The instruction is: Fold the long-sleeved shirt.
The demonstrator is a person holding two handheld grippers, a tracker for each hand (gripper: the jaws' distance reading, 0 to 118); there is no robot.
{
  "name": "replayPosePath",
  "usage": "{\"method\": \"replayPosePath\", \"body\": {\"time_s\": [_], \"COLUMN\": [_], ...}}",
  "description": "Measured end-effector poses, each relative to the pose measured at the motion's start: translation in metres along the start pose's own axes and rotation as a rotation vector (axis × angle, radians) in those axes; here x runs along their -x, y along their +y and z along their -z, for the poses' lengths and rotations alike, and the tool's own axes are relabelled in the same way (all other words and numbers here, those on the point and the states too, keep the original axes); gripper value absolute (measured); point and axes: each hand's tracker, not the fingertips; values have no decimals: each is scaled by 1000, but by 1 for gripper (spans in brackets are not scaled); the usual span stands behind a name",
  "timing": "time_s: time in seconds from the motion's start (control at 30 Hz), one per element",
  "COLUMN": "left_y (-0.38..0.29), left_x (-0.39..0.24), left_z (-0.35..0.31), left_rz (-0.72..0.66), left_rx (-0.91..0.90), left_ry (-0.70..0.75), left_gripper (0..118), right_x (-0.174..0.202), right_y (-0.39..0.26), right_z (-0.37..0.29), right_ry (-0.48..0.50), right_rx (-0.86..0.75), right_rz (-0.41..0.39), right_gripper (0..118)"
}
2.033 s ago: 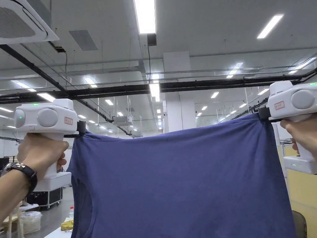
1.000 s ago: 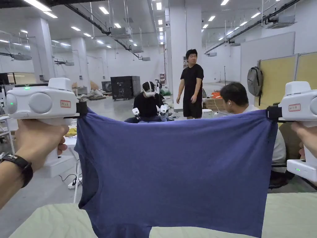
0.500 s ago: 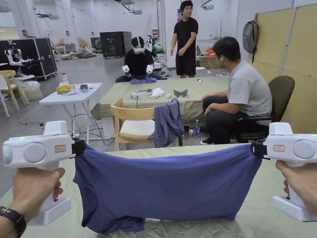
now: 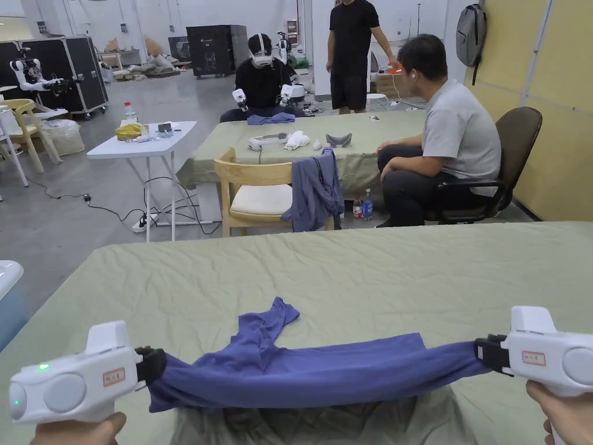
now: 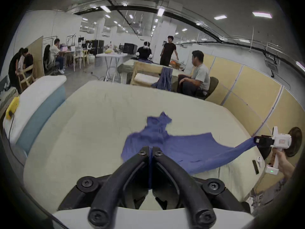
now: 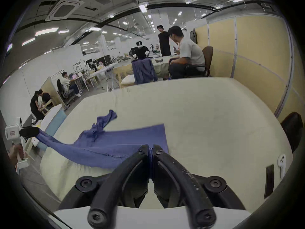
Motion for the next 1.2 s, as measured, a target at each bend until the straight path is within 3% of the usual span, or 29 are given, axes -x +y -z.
{"method": "replayPosePath", "body": {"time_s": [0.23, 0.53, 0.97, 1.2], "left_y": [-91, -178, -226, -239], "left_x": [23, 46, 48, 35], "left_z": [-37, -56, -43, -35], "left_rz": [-23, -85, -34, 82], "left_rx": [94, 188, 338, 404], "left_ry": [-4, 29, 79, 137], "left_gripper": [1, 1, 1, 2], "right_x": [-7, -7, -14, -12], "right_y": [-83, -156, -209, -219], "right_z": [-38, -61, -57, -50], "right_ry": [8, 17, 11, 30], "right_rx": [58, 161, 295, 363], "right_rz": [16, -24, -25, -45], "right_gripper": [6, 6, 6, 7]}}
